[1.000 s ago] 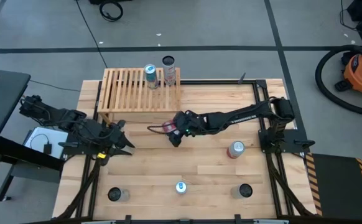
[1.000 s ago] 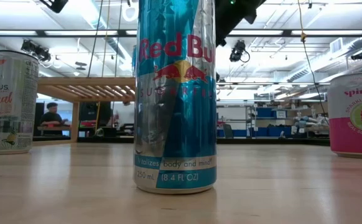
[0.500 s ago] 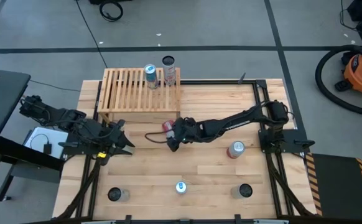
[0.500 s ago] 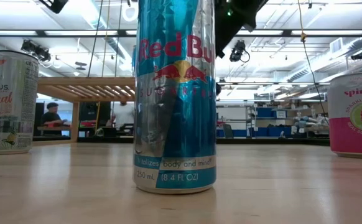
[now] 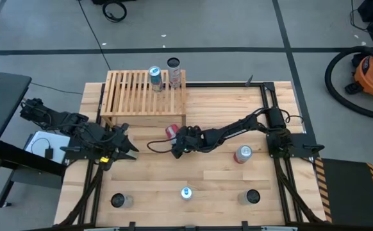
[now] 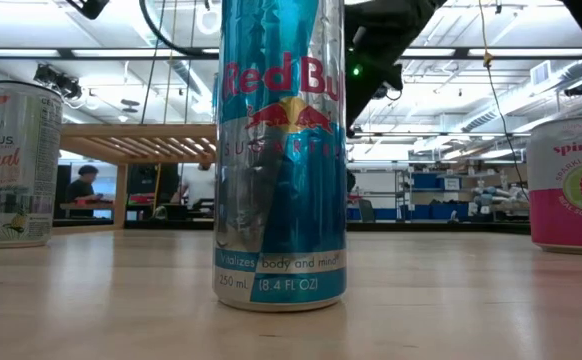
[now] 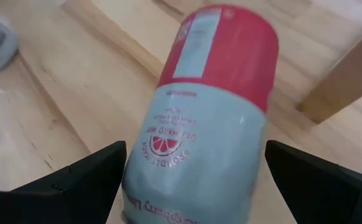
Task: Place canned beverage on shelf
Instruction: Put the top pink white soda can on the shelf
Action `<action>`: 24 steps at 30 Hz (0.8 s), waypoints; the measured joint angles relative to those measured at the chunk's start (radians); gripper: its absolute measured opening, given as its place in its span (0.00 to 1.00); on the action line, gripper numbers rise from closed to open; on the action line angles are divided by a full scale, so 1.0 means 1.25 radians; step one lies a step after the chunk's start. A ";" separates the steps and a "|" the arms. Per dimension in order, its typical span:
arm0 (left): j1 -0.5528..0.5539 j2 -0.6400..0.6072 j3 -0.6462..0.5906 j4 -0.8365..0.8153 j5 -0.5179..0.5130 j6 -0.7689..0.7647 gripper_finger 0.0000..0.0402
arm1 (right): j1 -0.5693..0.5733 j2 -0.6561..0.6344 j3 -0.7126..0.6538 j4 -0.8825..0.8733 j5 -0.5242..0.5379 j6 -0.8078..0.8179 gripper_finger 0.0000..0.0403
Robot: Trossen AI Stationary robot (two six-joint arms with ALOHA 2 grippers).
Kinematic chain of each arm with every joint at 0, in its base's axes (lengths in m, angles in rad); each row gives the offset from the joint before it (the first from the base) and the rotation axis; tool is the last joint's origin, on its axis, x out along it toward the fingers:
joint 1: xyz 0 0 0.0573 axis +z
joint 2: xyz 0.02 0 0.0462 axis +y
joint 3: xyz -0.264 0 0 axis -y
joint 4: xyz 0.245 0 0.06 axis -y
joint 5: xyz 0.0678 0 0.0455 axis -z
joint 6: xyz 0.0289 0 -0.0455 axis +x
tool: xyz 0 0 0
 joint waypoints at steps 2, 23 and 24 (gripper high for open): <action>0.001 0.000 0.000 0.001 0.000 0.000 0.37 | -0.003 0.011 0.000 0.007 -0.009 0.000 0.98; 0.001 0.000 0.000 0.001 0.000 0.009 0.37 | -0.020 0.007 0.001 -0.008 -0.125 -0.079 0.74; 0.001 0.000 0.000 0.001 0.000 0.009 0.37 | -0.020 0.007 0.001 -0.010 -0.125 -0.079 0.74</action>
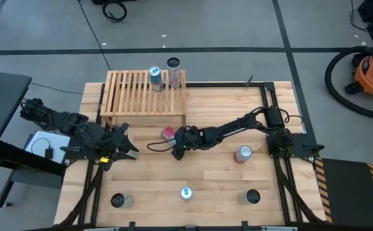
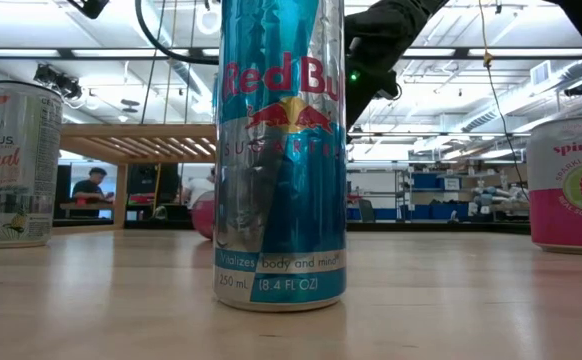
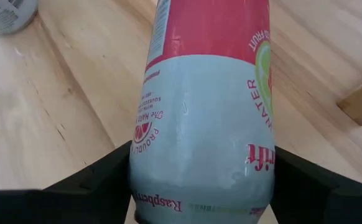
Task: Place canned beverage on shelf
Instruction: Put the top pink white soda can on the shelf
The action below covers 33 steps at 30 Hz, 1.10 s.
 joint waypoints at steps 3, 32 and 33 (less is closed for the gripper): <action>0.000 0.000 0.000 0.000 0.000 0.000 0.37 | 0.000 0.000 0.000 -0.002 -0.005 -0.005 0.74; 0.022 0.016 0.000 0.032 -0.089 -0.025 0.37 | 0.070 -0.244 -0.002 -0.148 -0.074 -0.135 0.74; 0.025 0.016 0.000 0.033 -0.089 -0.025 0.37 | 0.072 -0.246 -0.002 -0.148 -0.068 -0.137 0.74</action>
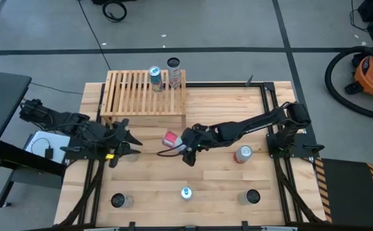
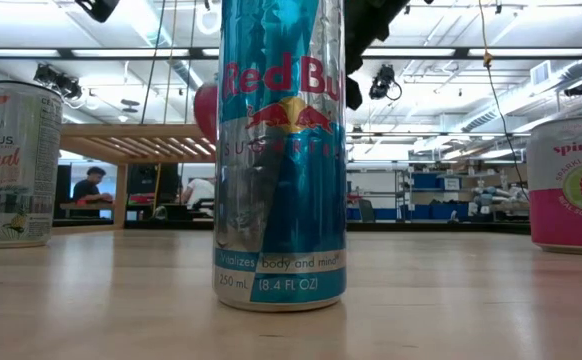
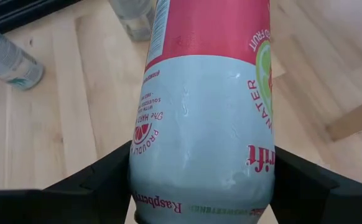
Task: Place canned beverage on shelf
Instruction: Put the top pink white soda can on the shelf
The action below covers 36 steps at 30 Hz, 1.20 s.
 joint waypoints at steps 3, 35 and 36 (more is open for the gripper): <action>0.004 0.001 0.000 -0.002 0.000 0.001 0.37 | 0.004 -0.001 0.000 -0.003 0.003 -0.007 0.74; 0.004 0.001 0.000 -0.025 -0.089 0.015 0.37 | 0.006 -0.001 0.000 -0.008 0.006 -0.061 0.74; 0.004 0.001 0.000 -0.020 -0.090 0.019 0.37 | 0.006 -0.001 0.000 -0.008 0.006 -0.063 0.74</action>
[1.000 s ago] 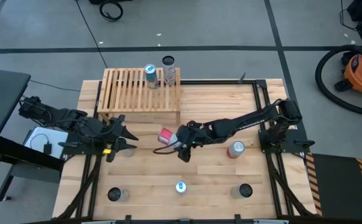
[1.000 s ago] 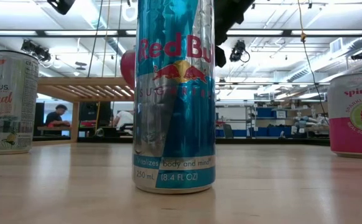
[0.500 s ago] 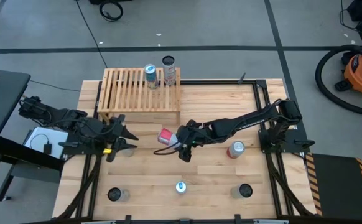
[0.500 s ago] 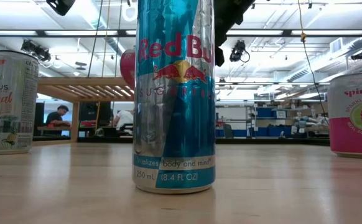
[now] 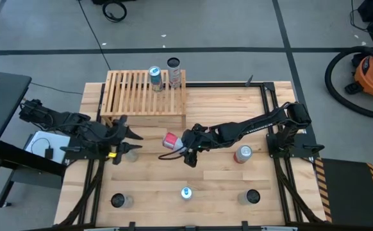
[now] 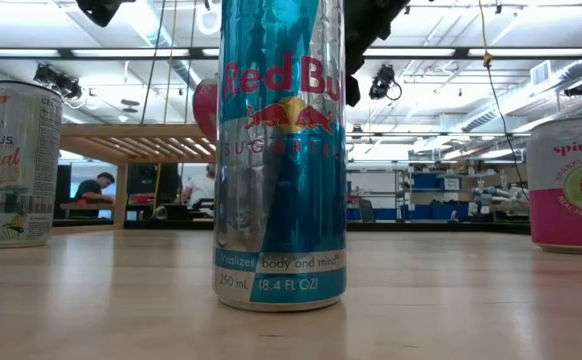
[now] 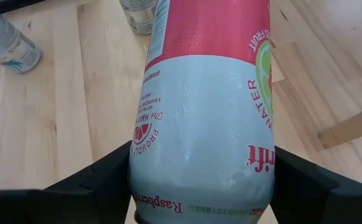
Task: Place canned beverage on shelf
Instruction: Put the top pink white soda can on the shelf
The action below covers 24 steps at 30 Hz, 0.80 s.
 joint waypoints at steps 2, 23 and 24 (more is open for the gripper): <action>0.000 0.000 0.000 0.010 -0.007 0.004 0.37 | 0.000 0.000 0.000 0.000 0.000 0.000 0.74; 0.000 -0.002 0.000 -0.018 0.001 -0.003 0.82 | -0.016 0.000 0.000 0.000 0.000 0.000 0.74; 0.000 -0.002 0.000 -0.018 0.000 -0.003 0.86 | -0.016 0.000 0.000 0.000 0.000 0.000 0.74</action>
